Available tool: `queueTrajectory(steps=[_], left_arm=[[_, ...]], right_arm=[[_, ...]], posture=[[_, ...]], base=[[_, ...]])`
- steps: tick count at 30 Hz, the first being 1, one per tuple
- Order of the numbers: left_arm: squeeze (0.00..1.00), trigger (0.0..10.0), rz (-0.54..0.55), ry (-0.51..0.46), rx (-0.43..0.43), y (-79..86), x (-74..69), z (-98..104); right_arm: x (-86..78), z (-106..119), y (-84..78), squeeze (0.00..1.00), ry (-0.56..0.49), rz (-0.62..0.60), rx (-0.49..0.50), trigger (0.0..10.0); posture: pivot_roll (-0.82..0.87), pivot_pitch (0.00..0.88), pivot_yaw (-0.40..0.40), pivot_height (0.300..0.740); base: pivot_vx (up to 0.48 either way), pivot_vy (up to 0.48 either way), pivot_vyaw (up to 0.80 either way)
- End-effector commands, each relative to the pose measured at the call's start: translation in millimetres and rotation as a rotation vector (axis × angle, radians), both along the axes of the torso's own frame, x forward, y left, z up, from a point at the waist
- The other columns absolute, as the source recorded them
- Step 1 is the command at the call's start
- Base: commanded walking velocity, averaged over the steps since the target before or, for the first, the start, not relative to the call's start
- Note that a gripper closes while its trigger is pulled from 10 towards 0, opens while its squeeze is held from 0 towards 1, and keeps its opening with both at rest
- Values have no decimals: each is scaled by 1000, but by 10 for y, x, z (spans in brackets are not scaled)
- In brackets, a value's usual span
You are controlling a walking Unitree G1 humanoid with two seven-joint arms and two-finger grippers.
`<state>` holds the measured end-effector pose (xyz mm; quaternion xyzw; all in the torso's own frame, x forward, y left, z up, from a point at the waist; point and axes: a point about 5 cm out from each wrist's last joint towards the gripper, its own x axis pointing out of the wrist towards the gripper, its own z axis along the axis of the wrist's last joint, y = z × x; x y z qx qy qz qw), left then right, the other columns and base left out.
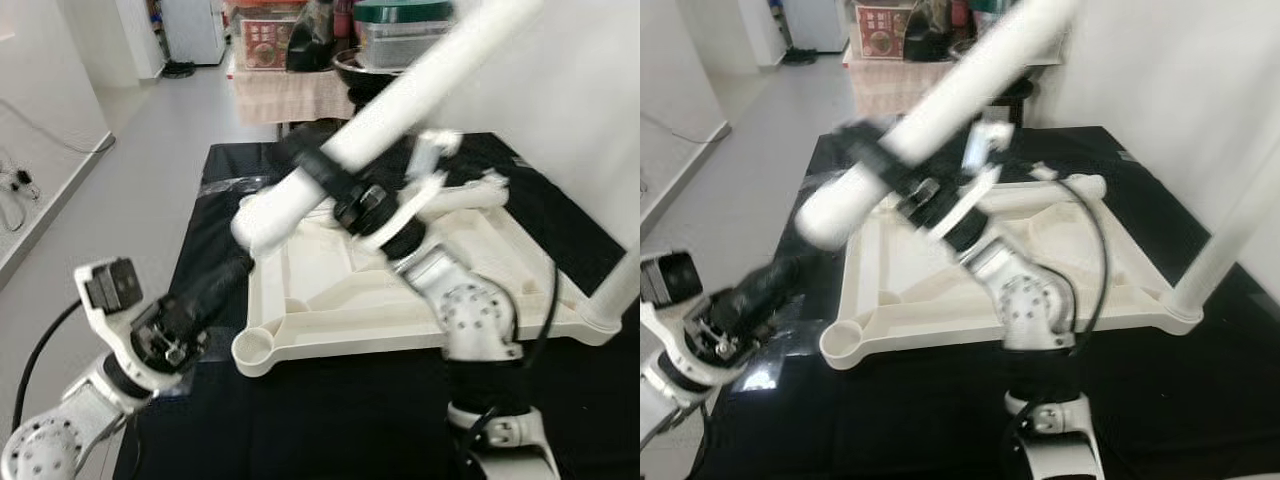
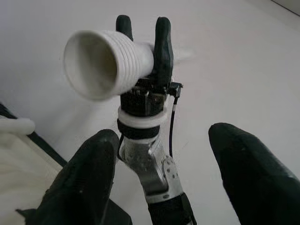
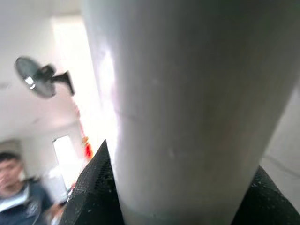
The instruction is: Building children table
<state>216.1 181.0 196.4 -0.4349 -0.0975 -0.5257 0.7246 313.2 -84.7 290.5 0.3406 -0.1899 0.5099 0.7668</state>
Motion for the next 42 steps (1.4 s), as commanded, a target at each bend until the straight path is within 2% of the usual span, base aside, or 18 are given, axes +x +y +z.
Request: queueTrajectory(steps=[1, 7, 8, 9, 11, 12, 13, 14, 16, 17, 18, 19, 22, 25, 28, 34, 39, 42], left_arm=[[1000, 10000, 9, 12, 25, 47, -38, -35], [1000, 10000, 147, 99, 101, 181, -43, -188], [1000, 10000, 235, 128, 189, 193, 17, -241], [1000, 10000, 345, 191, 280, 200, 121, -305], [1000, 10000, 345, 191, 280, 200, 121, -305], [0, 10000, 512, 252, 376, 178, 283, -335], [0, 10000, 512, 252, 376, 178, 283, -335], [0, 10000, 548, 282, 423, 117, 347, -338], [0, 10000, 548, 282, 423, 117, 347, -338], [0, 10000, 564, 295, 454, 74, 377, -334], [0, 10000, 607, 278, 578, -51, 425, -315], [0, 10000, 607, 278, 578, -51, 425, -315], [0, 10000, 631, 145, 877, -309, 398, -331], [0, 10000, 605, 115, 915, -349, 363, -359], [0, 10000, 565, 70, 939, -388, 248, -411], [0, 10000, 514, -37, 1022, -430, 135, -478], [0, 10000, 507, -69, 1052, -478, 92, -491], [0, 10000, 454, -70, 1058, -506, 15, -515]], right_arm=[[34, 44, -31, 0, 5, -35, 22, 0], [125, -40, -116, 0, 28, -166, -46, 0], [149, -112, -89, 0, 32, -204, -138, 10000], [143, -202, -55, 0, 9, -218, -244, 10000], [143, -202, -55, 0, 9, -218, -244, 10000], [168, -411, -9, 0, -7, -255, -418, 10000], [168, -411, -9, 0, -7, -255, -418, 10000], [209, -543, -6, 0, 11, -295, -512, 10000], [209, -543, -6, 0, 11, -295, -512, 10000], [242, -626, -11, 0, 26, -325, -570, 10000], [261, -732, -22, 0, 41, -331, -619, 10000], [261, -732, -22, 0, 41, -331, -619, 10000], [207, -899, -22, 0, 35, -249, -675, 10000], [182, -919, -15, 0, 21, -220, -680, 10000], [77, -967, -15, 0, -43, -95, -687, 10000], [88, -1057, -78, 0, -59, -62, -728, 10000], [98, -1086, -112, 0, -64, -55, -726, 10000], [81, -1129, -212, 0, -101, -5, -780, 10000]], posture=[[-63, 0, -13, 740], [-50, 0, -17, 740], [-48, 0, -18, 740], [-45, 0, -18, 740], [-45, 0, -18, 740], [-47, 0, -17, 740], [-47, 0, -17, 740], [-45, 0, -18, 740], [-45, 0, -18, 740], [-45, 0, -19, 740], [-42, 0, -19, 740], [-42, 0, -19, 740], [-40, 0, -12, 740], [-40, 0, -12, 740], [-31, 0, -11, 740], [-23, 0, -13, 740], [-17, 0, -14, 740], [-17, 0, -7, 740]], base=[[0, 0, 0], [0, 0, 0], [0, 0, 0], [0, 0, 0], [0, 0, 0], [0, 0, 763], [0, 0, 763], [0, 0, 769], [0, 0, 769], [0, 0, 769], [0, 0, 775], [0, 0, 775], [0, 0, 775], [0, 0, 775], [0, 0, 775], [0, 0, 775], [0, 0, 601], [0, 0, 0]])
